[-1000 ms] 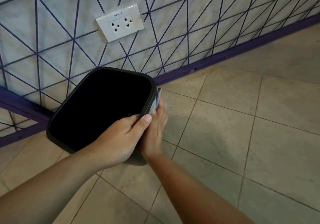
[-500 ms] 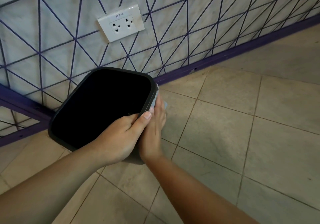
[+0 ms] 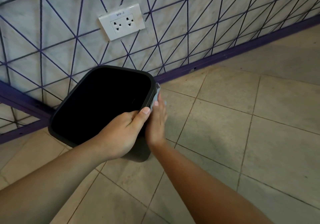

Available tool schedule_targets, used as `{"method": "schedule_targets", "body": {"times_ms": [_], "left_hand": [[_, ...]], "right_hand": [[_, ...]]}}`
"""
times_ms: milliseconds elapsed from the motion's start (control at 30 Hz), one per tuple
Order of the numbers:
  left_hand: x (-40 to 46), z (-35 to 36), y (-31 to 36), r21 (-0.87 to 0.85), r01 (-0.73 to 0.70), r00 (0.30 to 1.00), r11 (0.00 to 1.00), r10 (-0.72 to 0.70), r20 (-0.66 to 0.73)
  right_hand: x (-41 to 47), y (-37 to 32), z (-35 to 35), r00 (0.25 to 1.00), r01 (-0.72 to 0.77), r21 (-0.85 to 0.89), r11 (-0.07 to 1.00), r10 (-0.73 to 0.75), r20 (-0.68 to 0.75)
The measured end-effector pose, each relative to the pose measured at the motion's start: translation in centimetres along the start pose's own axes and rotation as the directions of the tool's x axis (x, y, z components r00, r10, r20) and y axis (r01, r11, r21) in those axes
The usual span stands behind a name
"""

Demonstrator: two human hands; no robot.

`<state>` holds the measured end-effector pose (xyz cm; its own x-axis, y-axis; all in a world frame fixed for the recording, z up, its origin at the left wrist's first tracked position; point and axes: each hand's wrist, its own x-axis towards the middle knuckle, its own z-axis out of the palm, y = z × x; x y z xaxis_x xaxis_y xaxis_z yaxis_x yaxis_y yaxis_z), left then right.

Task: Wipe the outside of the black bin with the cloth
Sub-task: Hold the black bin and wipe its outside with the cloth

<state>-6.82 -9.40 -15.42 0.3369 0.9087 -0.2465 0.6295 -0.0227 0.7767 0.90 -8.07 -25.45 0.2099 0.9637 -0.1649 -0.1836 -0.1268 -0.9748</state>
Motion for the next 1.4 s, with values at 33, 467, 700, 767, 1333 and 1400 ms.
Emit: {"method": "schedule_targets", "body": {"times_ms": [33, 467, 700, 767, 1333, 1400], "left_hand": [[0.0, 0.0, 0.0, 0.003, 0.000, 1.000, 1.000, 0.000, -0.003], [0.0, -0.3, -0.1, 0.063, 0.018, 1.000, 0.998, -0.018, 0.001], [0.0, -0.5, -0.2, 0.095, 0.025, 0.999, 0.995, -0.022, -0.035], [-0.1, -0.5, -0.1, 0.071, 0.010, 1.000, 0.997, -0.010, -0.012], [0.3, -1.0, -0.2, 0.144, 0.007, 1.000, 0.989, -0.011, 0.026], [0.3, -1.0, -0.2, 0.136, 0.011, 0.999, 0.991, -0.015, 0.029]], "right_hand": [[0.3, -0.4, 0.1, 1.000, -0.007, 0.019, 1.000, 0.007, -0.001], [-0.8, -0.3, 0.2, 0.995, 0.100, -0.046, 0.994, -0.099, 0.018], [-0.6, 1.4, -0.5, 0.998, 0.061, -0.055, 0.997, -0.060, 0.019], [-0.1, 0.5, -0.2, 0.997, 0.078, -0.036, 0.996, -0.079, 0.000], [-1.4, 1.7, 0.1, 0.992, 0.123, -0.059, 0.991, -0.123, 0.000], [0.3, 0.6, 0.1, 0.998, 0.046, -0.010, 0.999, -0.046, -0.033]]}}
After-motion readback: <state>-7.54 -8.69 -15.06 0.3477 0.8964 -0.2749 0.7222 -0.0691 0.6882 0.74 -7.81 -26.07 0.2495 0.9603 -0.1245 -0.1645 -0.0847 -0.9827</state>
